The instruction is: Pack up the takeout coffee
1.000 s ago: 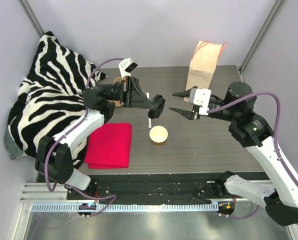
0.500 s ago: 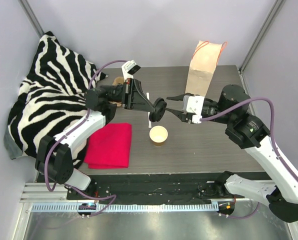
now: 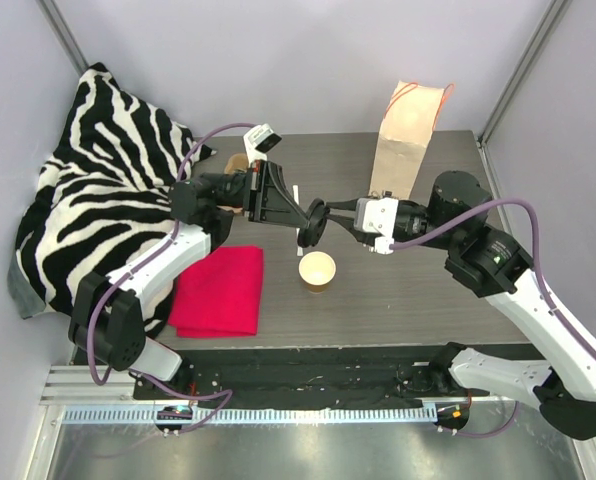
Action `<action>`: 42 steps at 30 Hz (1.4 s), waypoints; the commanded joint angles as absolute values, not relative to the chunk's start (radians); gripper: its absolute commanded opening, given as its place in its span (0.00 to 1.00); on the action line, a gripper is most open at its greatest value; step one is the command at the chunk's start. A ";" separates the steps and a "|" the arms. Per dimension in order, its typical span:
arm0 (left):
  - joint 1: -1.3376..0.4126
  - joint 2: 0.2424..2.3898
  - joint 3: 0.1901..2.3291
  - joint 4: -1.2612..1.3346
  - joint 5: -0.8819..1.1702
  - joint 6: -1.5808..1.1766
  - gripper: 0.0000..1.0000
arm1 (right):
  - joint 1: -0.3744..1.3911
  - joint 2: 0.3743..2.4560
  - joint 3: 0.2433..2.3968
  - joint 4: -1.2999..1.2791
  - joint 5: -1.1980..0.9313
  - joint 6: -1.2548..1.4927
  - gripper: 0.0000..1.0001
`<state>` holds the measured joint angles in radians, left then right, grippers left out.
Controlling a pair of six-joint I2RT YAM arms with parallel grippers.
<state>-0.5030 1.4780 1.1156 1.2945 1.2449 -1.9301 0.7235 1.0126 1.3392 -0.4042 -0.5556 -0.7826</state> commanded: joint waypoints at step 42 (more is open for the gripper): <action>-0.005 1.138 1.376 -0.868 0.431 -0.370 1.00 | 0.713 1.798 1.808 -1.155 -0.152 -0.324 0.01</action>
